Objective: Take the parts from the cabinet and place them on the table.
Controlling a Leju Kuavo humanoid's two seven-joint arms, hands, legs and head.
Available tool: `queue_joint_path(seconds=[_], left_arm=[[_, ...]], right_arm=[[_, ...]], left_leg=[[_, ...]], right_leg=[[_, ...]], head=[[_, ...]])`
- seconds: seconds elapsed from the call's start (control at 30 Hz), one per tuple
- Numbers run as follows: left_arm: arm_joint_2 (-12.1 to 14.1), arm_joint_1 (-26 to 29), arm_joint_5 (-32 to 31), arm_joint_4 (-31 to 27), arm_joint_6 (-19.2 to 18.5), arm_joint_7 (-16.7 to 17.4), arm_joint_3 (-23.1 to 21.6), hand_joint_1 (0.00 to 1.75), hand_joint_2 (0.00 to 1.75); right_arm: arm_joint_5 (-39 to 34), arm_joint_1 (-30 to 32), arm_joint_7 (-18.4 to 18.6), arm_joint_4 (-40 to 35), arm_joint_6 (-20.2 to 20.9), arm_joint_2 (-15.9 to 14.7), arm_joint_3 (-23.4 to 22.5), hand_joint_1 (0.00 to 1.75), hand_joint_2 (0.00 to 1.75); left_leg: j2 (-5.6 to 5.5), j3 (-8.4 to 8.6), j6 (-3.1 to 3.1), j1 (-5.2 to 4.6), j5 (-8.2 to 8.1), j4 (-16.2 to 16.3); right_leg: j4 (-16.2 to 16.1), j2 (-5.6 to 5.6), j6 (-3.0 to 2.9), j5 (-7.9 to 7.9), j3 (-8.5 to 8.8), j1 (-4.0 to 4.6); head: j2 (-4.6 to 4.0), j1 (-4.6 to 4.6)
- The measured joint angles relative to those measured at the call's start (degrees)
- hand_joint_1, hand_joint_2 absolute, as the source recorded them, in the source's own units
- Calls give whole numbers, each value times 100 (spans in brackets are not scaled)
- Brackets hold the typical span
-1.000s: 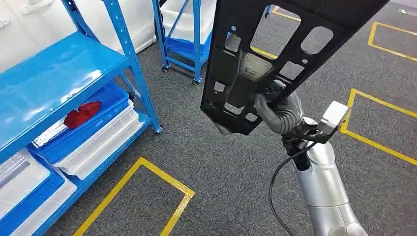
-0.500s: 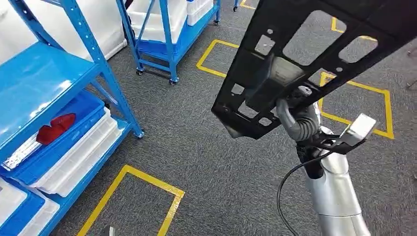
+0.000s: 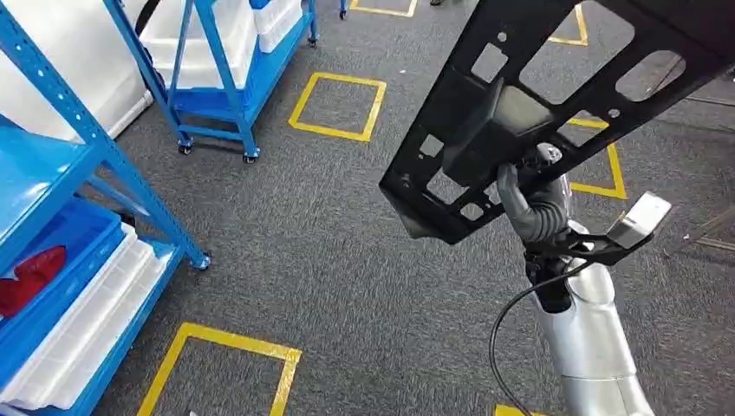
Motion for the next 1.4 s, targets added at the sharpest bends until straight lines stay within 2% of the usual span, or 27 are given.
queue_joint_path(seconds=[0.07,0.1,0.13,0.2,0.23,0.27,0.33,0.37,0.4,0.53,0.57,0.6,0.63,0.7,0.73,0.8,0.87,0.9,0.93,1.07,1.1,1.13,1.17,1.23,1.27,1.33,1.4], left_arm=[[4,3,33,0,41,17,28,0,175],[13,2,46,-2,57,19,39,0,175],[17,12,44,-2,61,37,44,0,175],[22,65,33,-2,68,57,48,0,175],[24,89,24,-2,68,57,55,0,175],[26,102,22,-2,59,57,63,0,175],[26,97,17,-2,44,50,70,0,175],[26,95,15,-2,41,48,70,0,175],[26,95,20,-2,44,37,74,0,175],[39,76,195,-2,85,-81,136,0,175],[42,56,229,-2,120,-92,148,0,175],[85,27,293,-2,195,-90,173,0,175],[87,20,345,-2,236,-90,208,0,175],[92,29,426,-2,234,-63,297,0,175],[90,36,424,0,207,-44,317,0,175],[65,29,406,0,247,0,323,0,175],[59,12,406,0,234,-11,328,0,175],[48,-9,411,0,181,-37,337,0,175],[22,-31,457,2,21,-96,352,0,175],[-64,-144,1188,9,-475,-475,604,0,175],[-96,-178,1382,9,-521,-558,741,0,175],[-103,-201,1440,9,-529,-586,862,0,175],[-103,-202,1425,9,-511,-581,923,0,175],[-96,-176,1381,9,-415,-557,975,0,175],[-94,-162,1379,9,-367,-540,1008,0,175],[-92,-142,1368,9,-258,-494,1049,0,175],[-90,-122,1364,9,-168,-428,1084,0,175]], right_arm=[[0,46,26,-48,-26,-2,-24,175,175],[-2,39,24,-70,-26,-2,-24,175,175],[-2,23,26,-74,-30,0,-22,175,175],[13,40,33,-72,-48,22,-11,175,175],[37,49,37,-70,-72,37,-4,175,175],[55,50,44,-63,-81,55,0,175,175],[61,45,46,-61,-90,83,13,175,175],[63,34,46,-61,-87,98,22,175,175],[68,11,35,-61,-83,112,26,175,175],[160,-62,6,-46,-17,173,39,175,175],[179,-105,6,-39,9,181,46,175,175],[201,-183,11,-24,50,232,55,175,175],[221,-293,39,5,88,249,66,175,175],[240,-479,112,77,140,326,129,175,175],[240,-535,138,94,160,337,142,175,175],[186,-637,219,144,208,334,168,175,175],[104,-708,282,177,227,334,179,175,175],[63,-750,299,186,225,334,179,175,175],[6,-791,330,208,223,332,190,175,175],[-149,-847,332,278,212,277,225,175,175],[-175,-851,332,297,219,236,232,175,175],[-201,-881,328,311,221,227,238,175,175],[-212,-920,326,332,221,230,258,175,175],[-225,-935,326,367,225,225,280,175,175],[-225,-931,328,385,225,219,286,175,175],[-230,-931,341,404,219,181,304,175,175],[-254,-946,369,393,214,122,310,175,175]], left_leg=[[148,26,90,45,54,-79],[195,42,130,33,60,-107],[253,44,140,19,63,-108],[386,43,162,-14,48,-104],[456,40,165,-26,44,-102],[528,41,169,-34,39,-101],[644,55,161,-48,26,-102],[694,74,149,-53,16,-104],[730,92,128,-64,2,-108],[935,130,11,-80,-16,-141],[960,130,-32,-102,-52,-130],[685,86,-62,-59,-162,18],[523,-57,-73,-52,-364,352],[370,-517,-93,-40,-791,1321],[350,-695,-96,-40,-879,1667],[346,-691,-95,-33,-621,1538],[315,-378,-93,-9,-177,807],[163,-107,-91,23,130,191],[-112,-40,-91,48,0,56],[34,-36,35,3,58,-8],[120,-26,90,41,94,-56],[170,-19,117,30,97,-76],[241,-21,148,11,98,-80],[390,-25,171,-18,83,-76],[464,-25,180,-30,75,-75],[590,-18,184,-49,61,-74],[703,19,174,-66,36,-78]], right_leg=[[25,25,55,-26,-23,-17],[219,-306,75,-165,-103,30],[592,-523,102,-376,-286,31],[1528,-692,135,-760,-735,1],[1802,-711,140,-813,-873,-12],[1767,-721,137,-734,-857,-18],[945,-786,98,-307,-417,-5],[378,-899,61,-94,-93,13],[-32,-1214,3,-119,105,75],[-34,-979,-103,-77,78,138],[-123,-910,-153,-26,128,81],[-166,-859,-173,-2,155,69],[-165,-801,-192,4,150,62],[-159,-652,-222,3,146,69],[-152,-574,-221,3,147,73],[-120,-413,-213,-3,147,70],[-79,-281,-184,-24,147,63],[-33,-196,-149,-48,144,50],[-13,-150,-111,-59,106,61],[-21,70,42,1,14,7],[15,-43,55,-26,-9,9],[169,-396,70,-131,-74,52],[533,-585,94,-339,-262,47],[1513,-694,121,-749,-739,20],[1830,-705,125,-818,-902,13],[1587,-718,103,-572,-790,9],[494,-854,14,-86,-207,62]], head=[[-2,0],[-2,52],[-2,72],[-2,72],[0,70],[-2,72],[0,72],[-2,70],[0,68],[-2,72],[0,61],[-2,52],[0,48],[-2,20],[-2,17],[-2,20],[0,15],[-2,15],[-2,26],[-2,22],[-2,17],[-2,61],[0,90],[0,94],[-2,92],[0,92],[-2,90]])
